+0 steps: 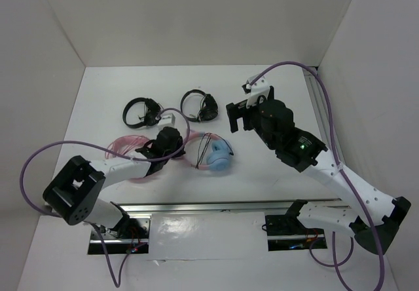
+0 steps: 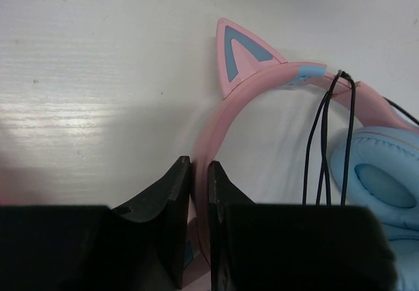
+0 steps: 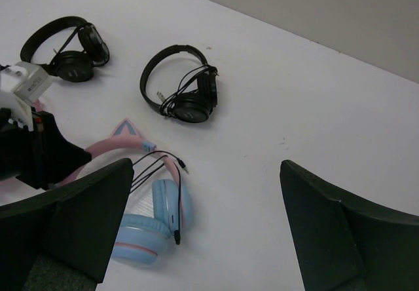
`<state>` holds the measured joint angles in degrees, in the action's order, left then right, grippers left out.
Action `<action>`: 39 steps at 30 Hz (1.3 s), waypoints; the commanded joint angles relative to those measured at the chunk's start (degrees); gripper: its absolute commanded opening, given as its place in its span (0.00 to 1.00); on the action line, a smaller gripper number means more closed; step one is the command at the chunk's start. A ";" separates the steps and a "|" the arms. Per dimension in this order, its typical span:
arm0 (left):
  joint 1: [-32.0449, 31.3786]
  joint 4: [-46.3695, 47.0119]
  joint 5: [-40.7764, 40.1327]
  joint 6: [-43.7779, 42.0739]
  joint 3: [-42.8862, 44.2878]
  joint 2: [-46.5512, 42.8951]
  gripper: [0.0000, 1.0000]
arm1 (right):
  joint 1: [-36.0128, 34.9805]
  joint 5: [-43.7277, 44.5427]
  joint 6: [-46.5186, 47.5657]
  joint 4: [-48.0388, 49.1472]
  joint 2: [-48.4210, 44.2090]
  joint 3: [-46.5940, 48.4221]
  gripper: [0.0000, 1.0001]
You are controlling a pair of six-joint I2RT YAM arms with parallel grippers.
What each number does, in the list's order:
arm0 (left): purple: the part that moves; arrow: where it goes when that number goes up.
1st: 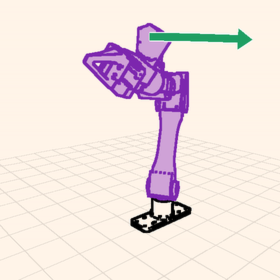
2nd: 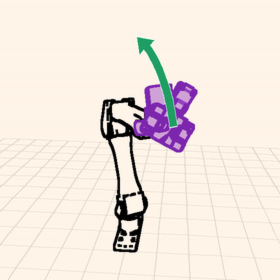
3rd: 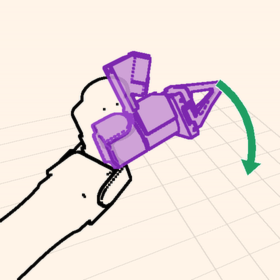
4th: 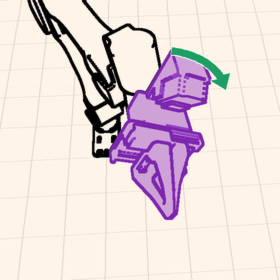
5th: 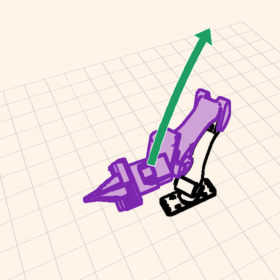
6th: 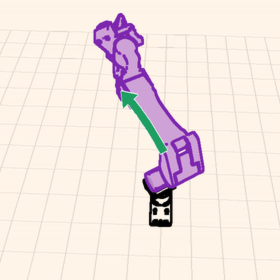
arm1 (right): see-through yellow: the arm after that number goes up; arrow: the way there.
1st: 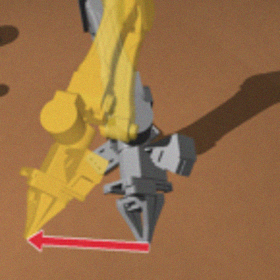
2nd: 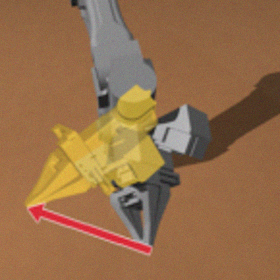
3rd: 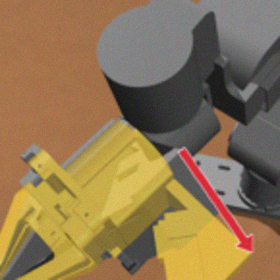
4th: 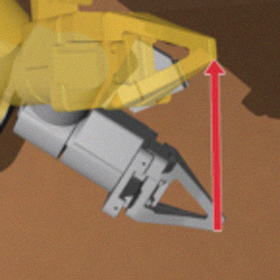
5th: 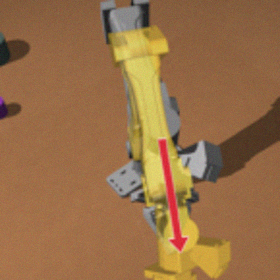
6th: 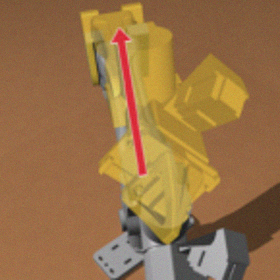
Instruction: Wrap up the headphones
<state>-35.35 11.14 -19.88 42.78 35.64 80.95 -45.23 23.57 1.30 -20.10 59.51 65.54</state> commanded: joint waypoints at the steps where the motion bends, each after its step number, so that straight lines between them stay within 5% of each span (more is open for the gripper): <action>1: -0.15 5.67 -2.96 4.75 1.45 3.85 0.00 | -0.21 -1.07 -0.94 1.64 0.61 -0.24 1.00; 3: -0.77 3.55 -4.55 7.12 2.16 5.17 0.13 | -0.21 -1.59 -0.95 1.64 0.61 -0.24 1.00; 15: -1.30 -1.11 -7.27 9.08 2.86 0.45 0.54 | -0.21 -2.83 -0.95 1.11 0.61 0.29 1.00; 17: -1.30 -2.34 -7.28 9.07 2.86 -0.78 0.73 | -0.73 -3.36 -0.95 1.11 0.61 0.29 1.00; 22: -1.30 -5.15 -6.58 8.02 4.69 -5.44 0.75 | -0.73 -3.36 -2.26 0.50 0.61 0.82 1.00; 25: -1.82 -10.40 -4.65 5.30 9.16 -9.40 0.99 | -1.26 -0.64 -4.81 -0.20 0.61 1.52 1.00; 33: -2.35 -40.95 -8.58 -4.03 31.05 -15.64 0.99 | -1.26 10.25 -15.53 -17.15 -2.98 12.67 1.00; 39: -0.07 -51.74 -11.94 -6.57 37.93 -27.82 0.99 | -1.26 11.58 -16.94 -28.40 -9.14 19.79 1.00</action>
<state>-36.69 -30.48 -28.71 39.29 71.59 59.42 -46.15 32.08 -13.04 -40.40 53.67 80.73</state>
